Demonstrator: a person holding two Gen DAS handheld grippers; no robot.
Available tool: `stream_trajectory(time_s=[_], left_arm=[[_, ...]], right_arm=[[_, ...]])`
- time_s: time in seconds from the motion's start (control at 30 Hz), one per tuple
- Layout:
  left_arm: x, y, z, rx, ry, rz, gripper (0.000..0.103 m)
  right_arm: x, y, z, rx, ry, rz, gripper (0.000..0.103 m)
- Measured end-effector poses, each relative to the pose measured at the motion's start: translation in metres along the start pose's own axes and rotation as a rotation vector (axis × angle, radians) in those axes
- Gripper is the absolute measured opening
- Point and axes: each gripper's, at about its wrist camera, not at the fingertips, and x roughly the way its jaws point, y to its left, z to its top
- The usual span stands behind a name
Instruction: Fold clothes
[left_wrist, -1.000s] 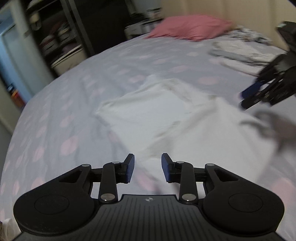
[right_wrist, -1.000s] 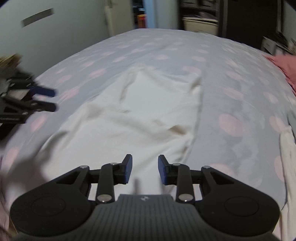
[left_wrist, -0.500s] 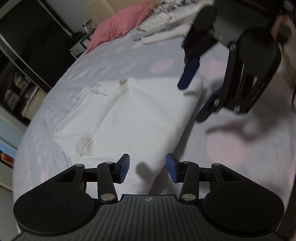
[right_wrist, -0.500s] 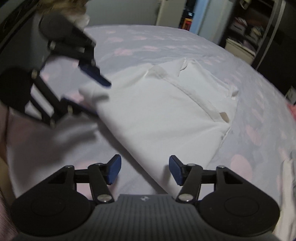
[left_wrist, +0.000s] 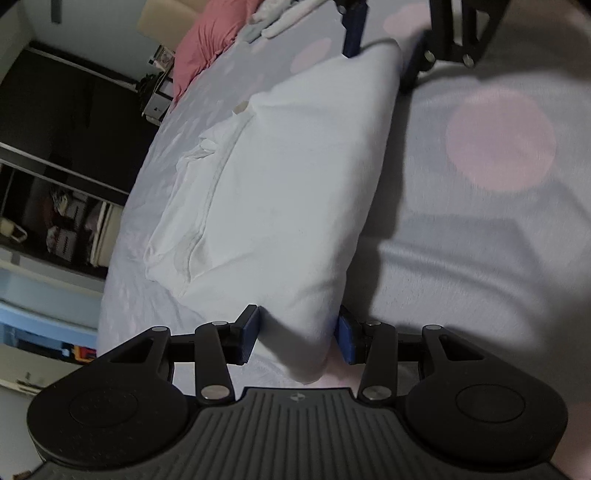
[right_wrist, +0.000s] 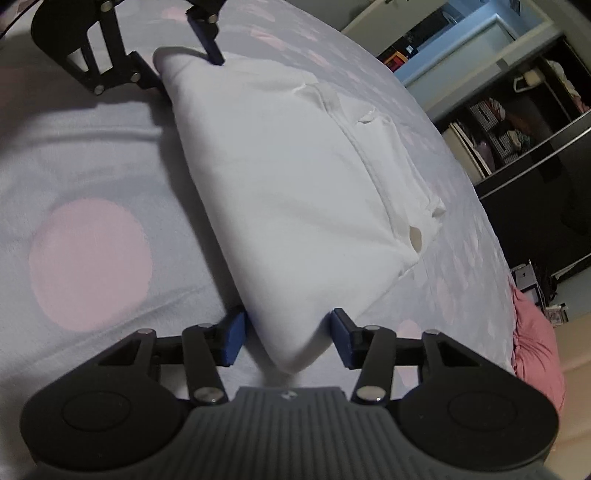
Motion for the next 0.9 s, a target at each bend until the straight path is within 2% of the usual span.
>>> stream_trajectory(time_s=[0.13, 0.3, 0.47, 0.63, 0.73, 0.9], left_arm=[[0.004, -0.007, 0.001, 0.04, 0.002, 0.037, 0.04], [0.002, -0.008, 0.004, 0.052, 0.002, 0.032, 0.025], [-0.006, 0.004, 0.009, 0.044, 0.008, 0.007, 0.017], [-0.025, 0.009, 0.01, 0.045, -0.002, -0.005, 0.015], [-0.037, 0.013, 0.01, 0.046, -0.008, -0.013, 0.015], [-0.075, 0.0, 0.007, 0.058, -0.012, -0.067, 0.015]], right_arm=[[0.006, 0.001, 0.002, -0.031, -0.005, -0.02, 0.05], [0.006, 0.006, 0.002, -0.074, -0.018, -0.051, 0.034], [-0.002, 0.004, 0.005, -0.095, -0.026, -0.079, 0.022], [-0.021, -0.003, 0.012, -0.08, -0.043, -0.097, 0.02], [-0.037, -0.005, 0.013, -0.077, -0.045, -0.076, 0.02], [-0.074, 0.01, 0.005, -0.111, -0.043, -0.017, 0.02]])
